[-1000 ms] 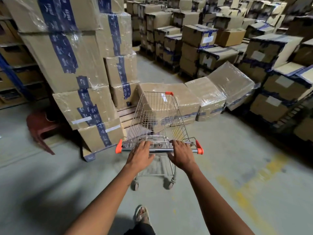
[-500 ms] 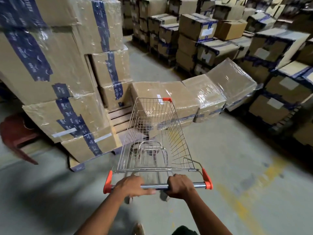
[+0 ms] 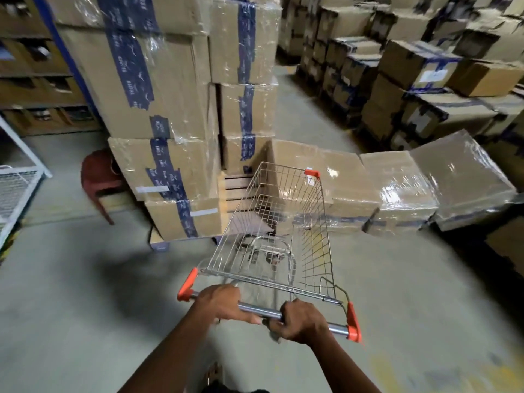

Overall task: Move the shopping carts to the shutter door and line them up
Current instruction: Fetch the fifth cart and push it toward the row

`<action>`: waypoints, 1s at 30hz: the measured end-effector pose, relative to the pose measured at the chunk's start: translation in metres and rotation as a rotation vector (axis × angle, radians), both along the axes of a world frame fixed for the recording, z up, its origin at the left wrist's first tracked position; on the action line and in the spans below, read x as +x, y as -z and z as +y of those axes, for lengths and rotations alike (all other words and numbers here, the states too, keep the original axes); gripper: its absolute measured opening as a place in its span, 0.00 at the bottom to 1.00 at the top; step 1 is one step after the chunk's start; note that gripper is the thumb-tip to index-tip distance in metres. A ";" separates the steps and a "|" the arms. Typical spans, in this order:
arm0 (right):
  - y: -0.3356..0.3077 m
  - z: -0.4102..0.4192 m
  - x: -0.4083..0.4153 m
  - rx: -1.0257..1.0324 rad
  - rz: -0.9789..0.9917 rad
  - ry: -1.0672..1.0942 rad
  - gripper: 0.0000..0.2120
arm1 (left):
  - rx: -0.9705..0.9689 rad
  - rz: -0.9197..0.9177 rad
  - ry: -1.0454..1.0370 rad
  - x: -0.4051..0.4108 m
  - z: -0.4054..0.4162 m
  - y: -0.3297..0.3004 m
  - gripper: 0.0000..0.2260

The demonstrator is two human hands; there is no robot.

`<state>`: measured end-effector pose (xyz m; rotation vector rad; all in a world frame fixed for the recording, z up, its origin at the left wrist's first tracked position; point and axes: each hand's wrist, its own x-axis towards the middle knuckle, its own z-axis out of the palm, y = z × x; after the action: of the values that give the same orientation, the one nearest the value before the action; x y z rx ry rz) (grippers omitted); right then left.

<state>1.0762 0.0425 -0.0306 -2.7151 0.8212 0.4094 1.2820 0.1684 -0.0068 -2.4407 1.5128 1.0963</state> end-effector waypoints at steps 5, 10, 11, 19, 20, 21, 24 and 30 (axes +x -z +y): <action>0.003 -0.001 -0.029 -0.064 -0.023 -0.104 0.34 | -0.002 -0.100 -0.011 -0.041 0.012 -0.001 0.45; 0.003 -0.009 -0.061 -0.102 -0.022 -0.198 0.35 | -0.004 -0.134 -0.074 -0.090 0.025 0.005 0.44; 0.003 -0.012 -0.068 -0.109 -0.013 -0.220 0.35 | 0.000 -0.126 -0.092 -0.102 0.028 0.005 0.44; 0.004 -0.024 -0.113 -0.221 0.022 -0.448 0.30 | -0.077 -0.073 -0.290 -0.195 0.060 0.011 0.39; 0.003 -0.024 -0.117 -0.219 0.031 -0.480 0.29 | -0.091 -0.067 -0.315 -0.206 0.064 0.013 0.40; 0.002 -0.022 -0.121 -0.211 0.042 -0.512 0.28 | -0.100 -0.058 -0.345 -0.217 0.071 0.013 0.41; -0.004 -0.010 -0.130 -0.186 0.086 -0.599 0.25 | -0.125 -0.059 -0.453 -0.255 0.094 0.012 0.44; -0.007 0.031 -0.164 -0.212 0.061 -0.793 0.25 | -0.111 -0.040 -0.666 -0.336 0.147 0.009 0.42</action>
<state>0.9123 0.0738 -0.0241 -3.1444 -0.2662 0.5814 0.9463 0.3157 -0.0156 -3.1239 0.7603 1.0381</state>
